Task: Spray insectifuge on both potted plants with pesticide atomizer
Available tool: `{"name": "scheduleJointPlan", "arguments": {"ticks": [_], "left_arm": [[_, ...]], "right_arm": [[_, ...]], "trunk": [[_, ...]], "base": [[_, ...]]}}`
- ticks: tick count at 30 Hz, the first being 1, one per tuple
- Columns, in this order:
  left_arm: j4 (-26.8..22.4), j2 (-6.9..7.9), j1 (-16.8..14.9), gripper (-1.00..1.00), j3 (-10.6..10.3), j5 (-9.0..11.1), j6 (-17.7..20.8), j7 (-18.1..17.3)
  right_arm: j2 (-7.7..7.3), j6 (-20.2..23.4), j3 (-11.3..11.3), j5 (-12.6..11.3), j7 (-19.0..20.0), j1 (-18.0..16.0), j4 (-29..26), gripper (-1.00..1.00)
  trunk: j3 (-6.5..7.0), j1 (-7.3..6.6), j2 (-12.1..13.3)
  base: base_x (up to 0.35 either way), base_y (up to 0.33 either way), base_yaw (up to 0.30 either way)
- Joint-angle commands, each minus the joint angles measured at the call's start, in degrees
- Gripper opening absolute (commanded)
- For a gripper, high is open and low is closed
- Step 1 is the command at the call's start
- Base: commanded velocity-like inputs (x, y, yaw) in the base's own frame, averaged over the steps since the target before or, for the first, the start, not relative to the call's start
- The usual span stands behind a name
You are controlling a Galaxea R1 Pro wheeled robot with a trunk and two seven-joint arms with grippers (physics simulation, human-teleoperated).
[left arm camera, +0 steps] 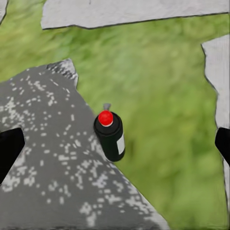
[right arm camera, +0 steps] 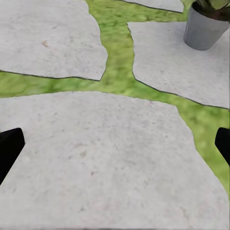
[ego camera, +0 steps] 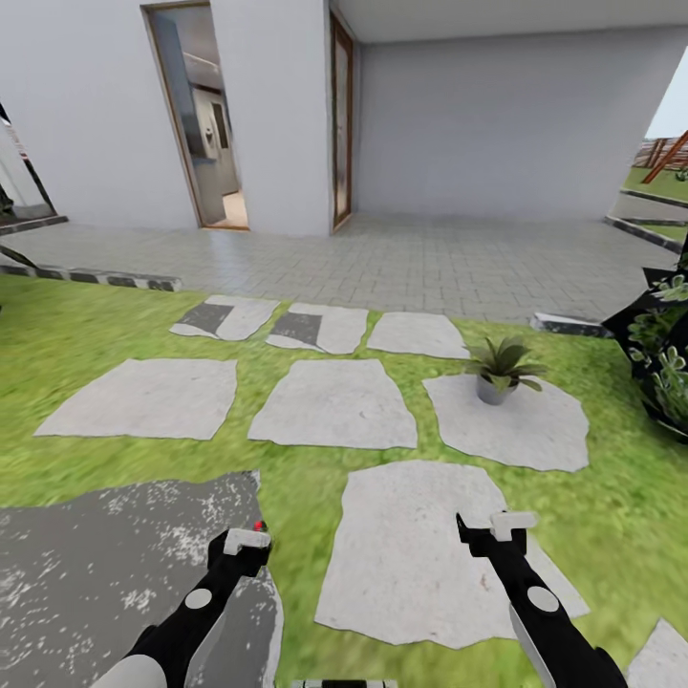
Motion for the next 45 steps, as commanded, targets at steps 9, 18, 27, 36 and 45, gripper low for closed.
{"name": "scheduleJointPlan", "arguments": {"ticks": [9,18,27,36,45], "left_arm": [[0.0,-0.04,0.0,1.00,0.1,-0.5,-0.2,0.1],[0.0,-0.07,0.0,1.00,0.1,-0.5,-0.2,0.1],[0.1,-0.07,0.0,1.00,0.1,-0.5,-0.3,0.1],[0.1,-0.07,0.0,1.00,0.1,-0.5,-0.3,0.1],[0.1,0.01,0.0,1.00,0.1,-0.5,-0.3,0.1]], "right_arm": [[0.01,-0.2,0.0,0.0,0.0,0.0,0.0,1.00],[0.01,-0.2,0.0,0.0,0.0,0.0,-0.1,1.00],[-0.01,-0.2,0.0,0.0,0.0,0.0,-0.1,1.00],[-0.01,-0.2,0.0,0.0,0.0,0.0,-0.1,1.00],[0.01,-0.2,0.0,0.0,0.0,0.0,-0.1,1.00]], "trunk": [[-2.60,0.22,-0.1],[-4.84,0.45,-0.3],[-7.62,0.68,-0.4],[-10.44,0.91,-0.5],[-12.59,1.07,-0.6]], "base": [[0.000,0.000,0.122],[0.000,0.000,0.009],[0.000,0.000,0.000],[0.000,0.000,0.000],[0.000,0.000,0.000]]}}
